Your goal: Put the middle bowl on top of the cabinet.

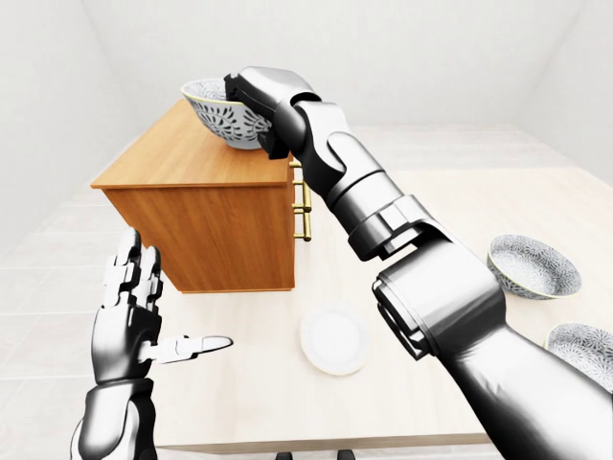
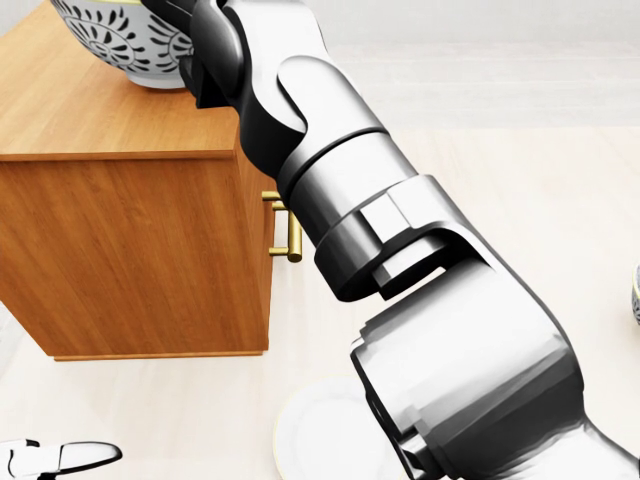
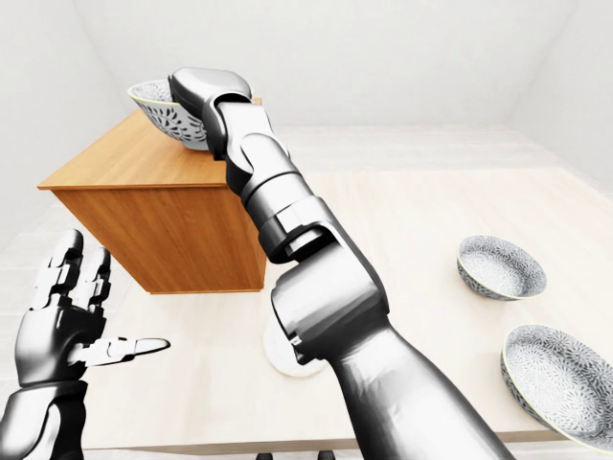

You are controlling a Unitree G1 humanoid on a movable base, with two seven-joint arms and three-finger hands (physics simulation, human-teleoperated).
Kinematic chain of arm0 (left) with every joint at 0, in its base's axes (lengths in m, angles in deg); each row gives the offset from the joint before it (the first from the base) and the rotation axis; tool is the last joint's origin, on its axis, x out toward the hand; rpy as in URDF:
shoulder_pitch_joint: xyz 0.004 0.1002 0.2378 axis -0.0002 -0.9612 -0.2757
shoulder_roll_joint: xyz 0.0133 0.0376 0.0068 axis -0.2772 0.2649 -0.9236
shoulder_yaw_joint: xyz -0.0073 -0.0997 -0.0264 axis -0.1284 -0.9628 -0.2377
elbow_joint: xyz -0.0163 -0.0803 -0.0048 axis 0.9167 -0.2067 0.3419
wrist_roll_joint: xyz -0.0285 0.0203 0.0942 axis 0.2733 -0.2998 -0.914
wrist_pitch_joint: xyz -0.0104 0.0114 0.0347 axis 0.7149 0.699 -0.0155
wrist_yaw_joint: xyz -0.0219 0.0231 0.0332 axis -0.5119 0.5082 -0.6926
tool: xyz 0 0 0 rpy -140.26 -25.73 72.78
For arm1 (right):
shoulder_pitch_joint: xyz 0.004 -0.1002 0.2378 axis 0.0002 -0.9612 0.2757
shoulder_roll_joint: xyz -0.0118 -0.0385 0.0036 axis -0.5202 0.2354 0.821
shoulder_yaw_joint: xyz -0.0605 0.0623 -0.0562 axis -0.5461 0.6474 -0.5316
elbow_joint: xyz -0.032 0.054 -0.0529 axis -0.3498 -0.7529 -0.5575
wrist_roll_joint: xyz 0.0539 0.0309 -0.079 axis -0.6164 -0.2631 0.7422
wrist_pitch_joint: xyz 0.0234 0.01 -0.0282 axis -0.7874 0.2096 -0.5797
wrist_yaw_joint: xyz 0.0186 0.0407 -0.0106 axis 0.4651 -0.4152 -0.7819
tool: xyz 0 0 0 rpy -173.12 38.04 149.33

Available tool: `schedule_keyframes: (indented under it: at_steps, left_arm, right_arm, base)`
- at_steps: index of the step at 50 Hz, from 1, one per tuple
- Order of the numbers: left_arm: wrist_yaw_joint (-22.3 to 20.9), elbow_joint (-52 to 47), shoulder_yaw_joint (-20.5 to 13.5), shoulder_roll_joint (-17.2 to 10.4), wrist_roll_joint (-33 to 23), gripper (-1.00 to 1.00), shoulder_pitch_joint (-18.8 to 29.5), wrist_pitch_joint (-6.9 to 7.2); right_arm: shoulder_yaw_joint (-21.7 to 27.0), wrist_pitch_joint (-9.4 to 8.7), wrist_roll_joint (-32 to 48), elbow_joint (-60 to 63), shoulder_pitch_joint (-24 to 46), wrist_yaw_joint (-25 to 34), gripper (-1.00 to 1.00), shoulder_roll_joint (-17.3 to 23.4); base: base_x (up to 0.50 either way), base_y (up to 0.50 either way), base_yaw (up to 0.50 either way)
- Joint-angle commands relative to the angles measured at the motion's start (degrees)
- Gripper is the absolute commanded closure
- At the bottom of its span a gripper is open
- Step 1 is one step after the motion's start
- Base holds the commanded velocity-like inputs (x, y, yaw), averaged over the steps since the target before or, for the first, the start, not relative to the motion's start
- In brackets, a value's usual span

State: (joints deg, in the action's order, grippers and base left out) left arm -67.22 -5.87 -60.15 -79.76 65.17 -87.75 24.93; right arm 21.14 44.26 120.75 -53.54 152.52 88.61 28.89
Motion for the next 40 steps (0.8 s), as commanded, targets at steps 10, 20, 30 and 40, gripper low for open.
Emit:
schedule_keyframes:
  at_steps: [10, 20, 30, 40]
  left_arm:
    - [0.42, -0.14, 0.82, -0.32, 0.79, -1.00, 0.34, 0.00]
    - [0.60, 0.35, 1.22, -0.43, 0.65, -1.00, 0.43, 0.00]
    - [0.75, 0.11, 1.26, -0.46, 0.67, -1.00, 0.46, 0.00]
    - [0.73, 0.18, 1.34, -0.48, 0.62, -1.00, 0.26, 0.00]
  right_arm:
    - [0.47, 0.00, -2.66, 1.13, 0.31, -0.74, 1.00, -0.88]
    - [0.52, 0.00, -2.41, 1.45, 0.61, -0.41, 1.00, -0.96]
    - [0.51, 0.00, -2.18, 2.04, 0.93, 0.14, 1.00, -0.95]
    - [0.41, 0.00, -1.92, 2.36, 0.96, 0.37, 1.00, -1.08]
  base:
    - [0.00, 0.00, 0.00]
    - [0.00, 0.00, 0.00]
    - [0.00, 0.00, 0.00]
    - [0.00, 0.00, 0.00]
